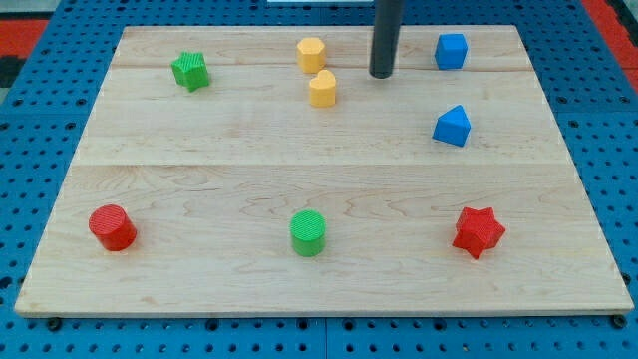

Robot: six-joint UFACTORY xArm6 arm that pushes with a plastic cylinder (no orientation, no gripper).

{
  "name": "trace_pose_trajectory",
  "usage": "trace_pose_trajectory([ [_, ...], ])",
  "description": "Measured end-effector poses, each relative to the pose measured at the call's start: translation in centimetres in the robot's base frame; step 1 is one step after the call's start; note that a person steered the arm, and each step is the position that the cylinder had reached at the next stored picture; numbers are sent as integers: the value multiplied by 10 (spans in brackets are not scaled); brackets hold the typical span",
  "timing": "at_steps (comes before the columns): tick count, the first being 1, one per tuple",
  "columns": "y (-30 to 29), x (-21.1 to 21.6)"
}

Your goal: Move the yellow hexagon right to the green star

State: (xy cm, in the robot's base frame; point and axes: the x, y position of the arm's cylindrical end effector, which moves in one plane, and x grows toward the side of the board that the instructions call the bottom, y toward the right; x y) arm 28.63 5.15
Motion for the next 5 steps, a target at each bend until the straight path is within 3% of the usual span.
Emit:
trace_pose_trajectory([
  [1, -80, 4],
  [2, -62, 51],
  [4, -20, 68],
  [5, -16, -10],
])
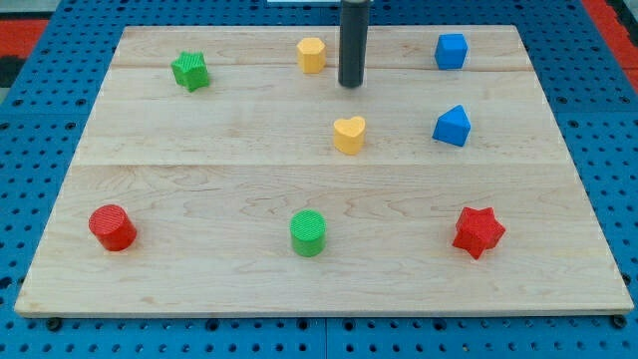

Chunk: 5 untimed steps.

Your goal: Move the yellow hexagon right to the green star

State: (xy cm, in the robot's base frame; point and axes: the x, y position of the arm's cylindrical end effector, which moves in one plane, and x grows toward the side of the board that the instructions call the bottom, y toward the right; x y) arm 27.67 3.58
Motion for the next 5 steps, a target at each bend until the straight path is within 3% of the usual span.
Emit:
trace_pose_trajectory([
  [2, -99, -82],
  [3, -125, -81],
  [5, -157, -38],
])
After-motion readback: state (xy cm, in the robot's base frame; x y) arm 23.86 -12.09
